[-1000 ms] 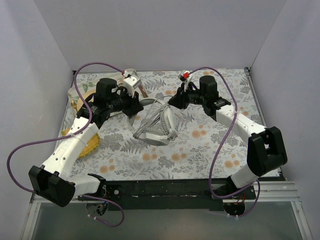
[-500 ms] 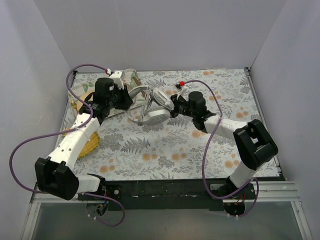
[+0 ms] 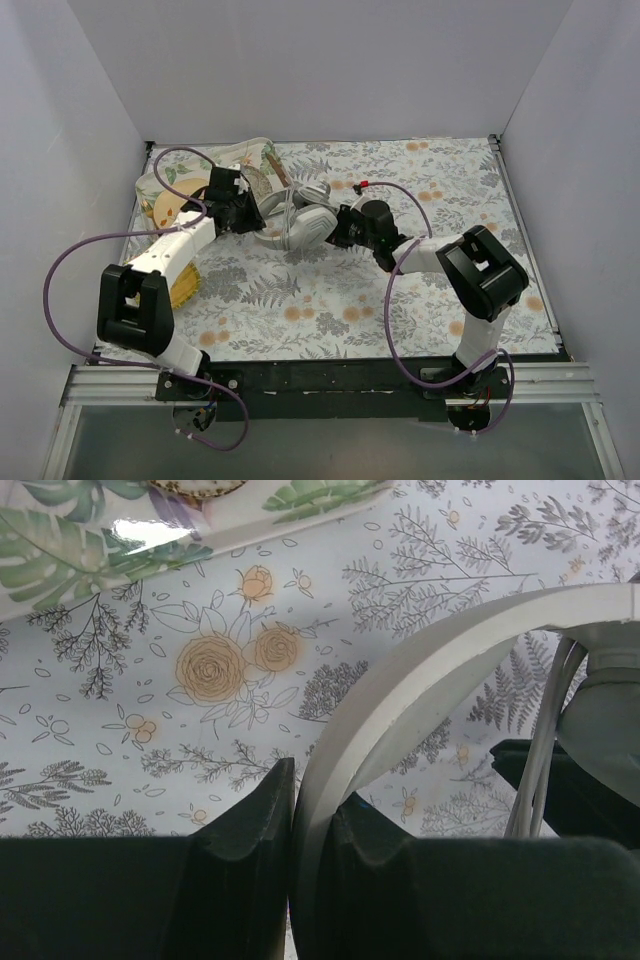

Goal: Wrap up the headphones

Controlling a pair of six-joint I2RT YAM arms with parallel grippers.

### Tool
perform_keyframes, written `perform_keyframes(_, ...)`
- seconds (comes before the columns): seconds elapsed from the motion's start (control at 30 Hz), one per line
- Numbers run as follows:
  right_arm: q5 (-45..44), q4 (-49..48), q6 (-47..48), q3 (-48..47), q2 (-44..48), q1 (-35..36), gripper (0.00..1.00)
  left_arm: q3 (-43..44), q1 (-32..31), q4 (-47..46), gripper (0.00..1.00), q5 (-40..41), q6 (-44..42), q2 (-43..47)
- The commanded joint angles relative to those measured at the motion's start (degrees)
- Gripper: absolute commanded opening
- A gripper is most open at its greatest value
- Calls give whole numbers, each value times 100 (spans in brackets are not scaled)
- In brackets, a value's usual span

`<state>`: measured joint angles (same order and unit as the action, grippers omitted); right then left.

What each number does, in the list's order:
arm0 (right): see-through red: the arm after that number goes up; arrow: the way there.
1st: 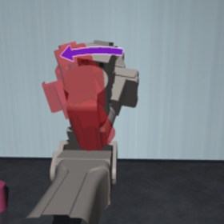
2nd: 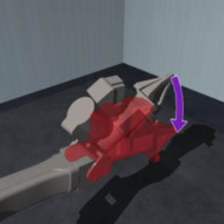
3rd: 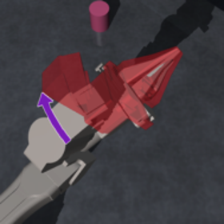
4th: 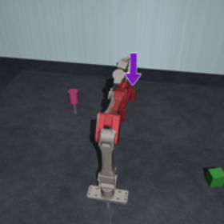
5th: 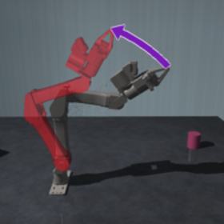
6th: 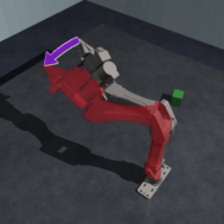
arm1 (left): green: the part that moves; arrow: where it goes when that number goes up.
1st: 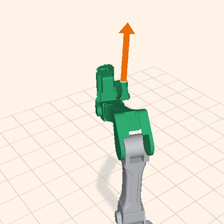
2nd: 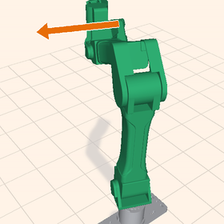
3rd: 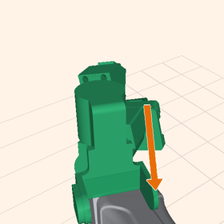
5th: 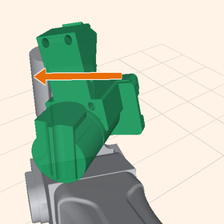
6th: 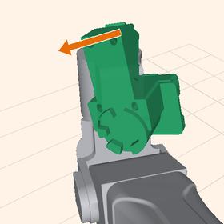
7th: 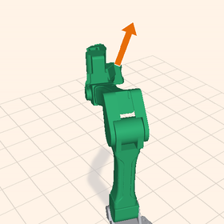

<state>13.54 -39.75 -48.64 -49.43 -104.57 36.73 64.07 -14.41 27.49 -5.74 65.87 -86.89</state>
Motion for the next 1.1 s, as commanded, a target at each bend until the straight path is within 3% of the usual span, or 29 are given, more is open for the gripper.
perform_keyframes(0.0,-212,-69,-400,-250,-422,89,21,-18,97,-990,0,494,480,-152)
perform_keyframes(0.2,105,-612,-1340,-217,-1205,-52,19,219,97,-1026,0,547,401,-1048)
perform_keyframes(0.33,-158,-745,-1288,258,-891,-113,20,255,-26,-1131,0,802,401,-1356)
perform_keyframes(0.57,-44,-1017,-1525,724,-740,-149,33,492,-202,-1089,0,916,418,-1813)
perform_keyframes(0.7,-246,-1289,-1640,1303,-407,-140,35,641,-202,-1017,0,864,374,-2015)
perform_keyframes(0.87,-545,-1168,-1105,1971,515,-149,35,922,-299,-859,0,811,217,-2253)
perform_keyframes(1.07,-1319,-26,310,2156,1913,-149,36,1642,-641,-447,0,986,-83,-2876)
